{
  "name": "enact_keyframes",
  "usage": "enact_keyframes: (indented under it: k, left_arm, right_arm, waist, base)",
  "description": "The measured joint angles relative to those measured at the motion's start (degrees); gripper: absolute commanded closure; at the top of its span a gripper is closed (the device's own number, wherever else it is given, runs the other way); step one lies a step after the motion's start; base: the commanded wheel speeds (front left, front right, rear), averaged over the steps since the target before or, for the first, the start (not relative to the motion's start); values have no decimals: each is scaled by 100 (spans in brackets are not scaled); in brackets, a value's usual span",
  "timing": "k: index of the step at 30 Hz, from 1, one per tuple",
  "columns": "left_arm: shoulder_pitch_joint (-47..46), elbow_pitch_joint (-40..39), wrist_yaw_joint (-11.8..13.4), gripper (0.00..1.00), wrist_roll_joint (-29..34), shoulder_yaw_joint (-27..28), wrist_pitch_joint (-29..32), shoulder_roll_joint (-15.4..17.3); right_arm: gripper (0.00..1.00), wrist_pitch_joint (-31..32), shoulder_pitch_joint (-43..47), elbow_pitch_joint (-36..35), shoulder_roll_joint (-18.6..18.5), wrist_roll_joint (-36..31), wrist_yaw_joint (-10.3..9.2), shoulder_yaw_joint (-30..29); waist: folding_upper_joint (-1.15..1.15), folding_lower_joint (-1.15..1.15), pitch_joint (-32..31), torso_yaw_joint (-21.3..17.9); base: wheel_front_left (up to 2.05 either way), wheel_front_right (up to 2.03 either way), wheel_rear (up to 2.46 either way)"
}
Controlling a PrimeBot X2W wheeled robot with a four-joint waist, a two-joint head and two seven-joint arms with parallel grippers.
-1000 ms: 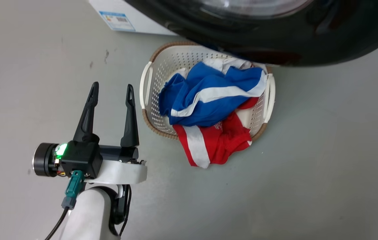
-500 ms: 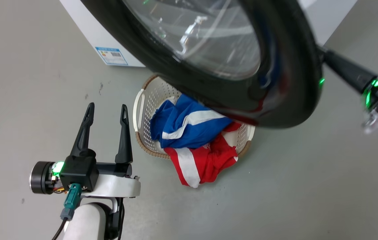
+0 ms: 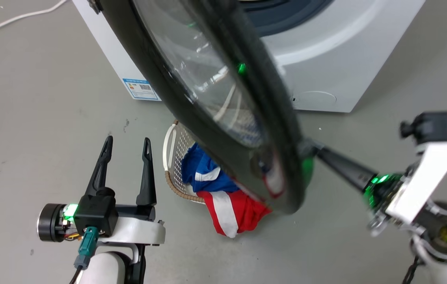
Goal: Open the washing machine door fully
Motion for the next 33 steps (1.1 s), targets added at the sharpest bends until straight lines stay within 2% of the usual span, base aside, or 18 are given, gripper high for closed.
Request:
enact_keyframes:
  k: [10, 19, 23, 26, 27, 28, 33]
  left_arm:
    - [177, 52, 1, 0, 1, 11, 0, -1]
    - [242, 110, -5, 0, 1, 24, 0, 0]
    - [311, 160, -5, 0, 8, 36, 0, 1]
    - [403, 207, -5, 0, 8, 51, 0, 7]
    - [474, 240, -18, 0, 8, 60, 0, 19]
    - [502, 246, -19, 0, 8, 67, 0, 29]
    - [673, 268, -20, 0, 4, 124, 0, 65]
  right_arm:
    - [100, -129, 658, -134, 561, 70, 11, 599]
    - [100, -107, 802, 46, 823, 47, 12, 991]
    - [100, -293, 941, 124, 864, -7, 1, 945]
    - [98, -694, 971, 88, 867, -58, 1, 627]
    - [12, -1043, 1056, 34, 865, -131, 1, 397]
    - [0, -1178, 1110, -10, 854, -157, 1, 297]
    - [0, -2065, 1337, -365, 790, -452, 1, -182]
  waist:
    - [0, 0, -219, 112]
    - [0, 0, -334, 182]
    - [0, 0, -438, 184]
    - [0, 0, -569, 173]
    - [0, 0, -673, 161]
    - [0, 0, -728, 154]
    - [0, 0, -1007, 91]
  base:
    - [0, 0, 0]
    - [0, 0, 0]
    - [0, 0, 0]
    - [0, 0, 0]
    - [0, 0, 0]
    - [0, 0, 0]
    - [0, 0, 0]
